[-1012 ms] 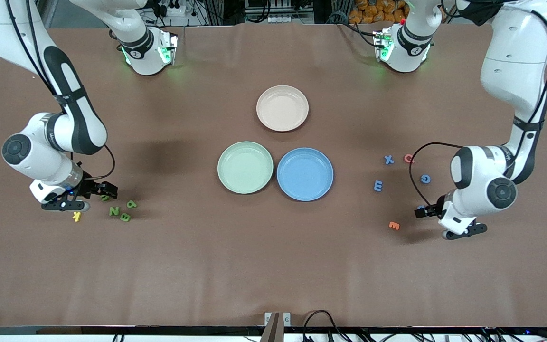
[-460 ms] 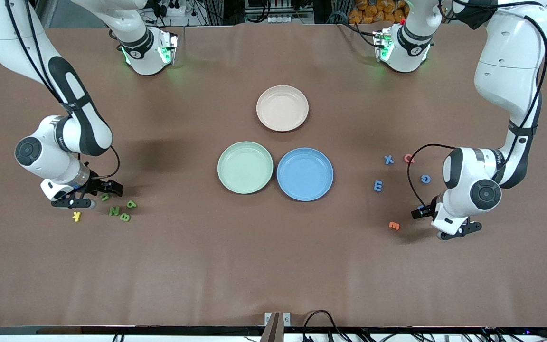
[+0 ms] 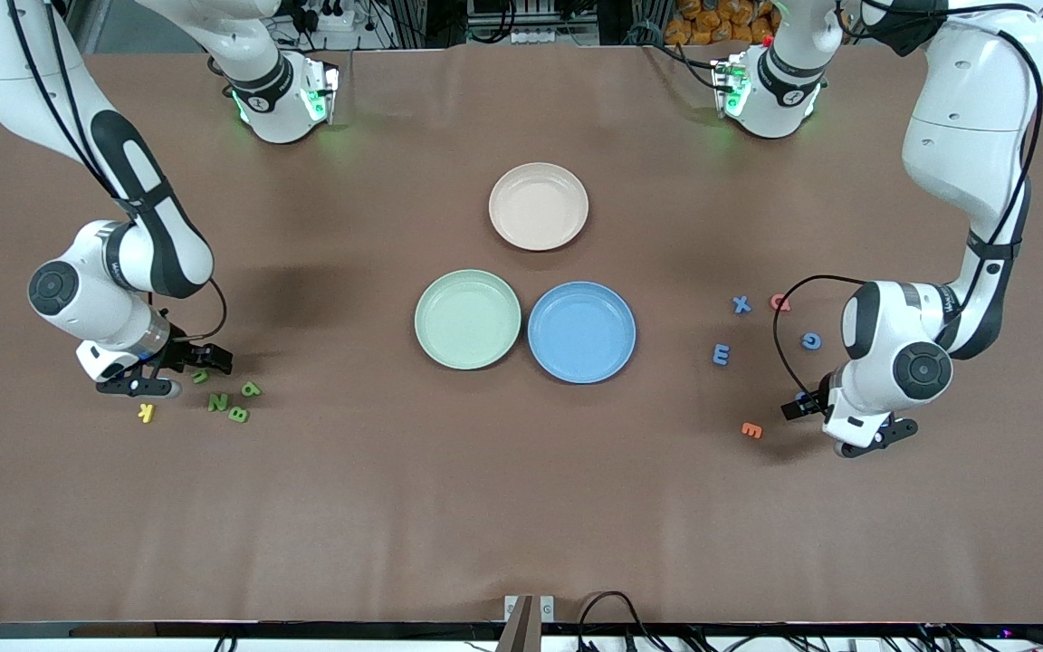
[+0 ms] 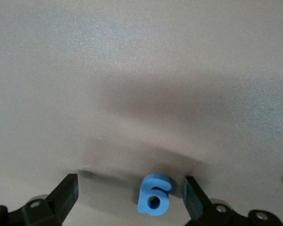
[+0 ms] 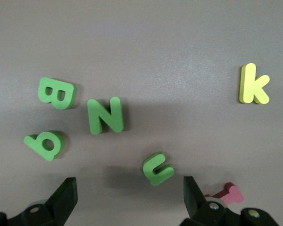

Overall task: Sort letters by color into matching plates
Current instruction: 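Grasp the blue 6 with the left gripper while the right gripper grasps green u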

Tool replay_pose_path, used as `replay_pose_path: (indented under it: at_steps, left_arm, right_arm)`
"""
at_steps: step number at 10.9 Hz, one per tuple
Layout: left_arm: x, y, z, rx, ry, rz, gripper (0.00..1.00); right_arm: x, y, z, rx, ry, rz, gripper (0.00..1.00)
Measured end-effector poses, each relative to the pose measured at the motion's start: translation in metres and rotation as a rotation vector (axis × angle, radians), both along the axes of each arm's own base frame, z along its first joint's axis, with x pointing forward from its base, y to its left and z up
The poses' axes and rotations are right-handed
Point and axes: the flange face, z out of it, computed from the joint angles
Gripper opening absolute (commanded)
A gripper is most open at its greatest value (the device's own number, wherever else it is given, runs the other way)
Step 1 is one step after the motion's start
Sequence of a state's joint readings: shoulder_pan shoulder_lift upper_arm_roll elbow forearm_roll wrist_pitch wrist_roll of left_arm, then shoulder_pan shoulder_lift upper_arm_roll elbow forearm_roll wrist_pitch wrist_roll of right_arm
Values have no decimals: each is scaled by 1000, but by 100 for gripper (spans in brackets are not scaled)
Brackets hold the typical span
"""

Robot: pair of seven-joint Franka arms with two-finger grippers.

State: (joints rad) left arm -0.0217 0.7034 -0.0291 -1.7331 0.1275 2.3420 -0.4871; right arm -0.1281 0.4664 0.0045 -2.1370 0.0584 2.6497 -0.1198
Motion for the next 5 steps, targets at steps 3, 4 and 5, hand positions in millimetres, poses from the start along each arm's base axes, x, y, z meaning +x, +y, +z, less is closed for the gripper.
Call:
replay_pose_path:
  at_steps: [3, 4, 5]
  left_arm:
    - [-3, -1, -5, -10, -27, 5, 100]
    - [-3, -2, -4, -13, -36, 4, 100]
    - [-1, -4, 1, -16, -47, 1, 100]
  right_arm:
    - [-3, -9, -13, -1, 2, -16, 100]
    - [-3, -12, -16, -3, 2, -18, 100]
    - [-4, -14, -17, -5, -1, -20, 100]
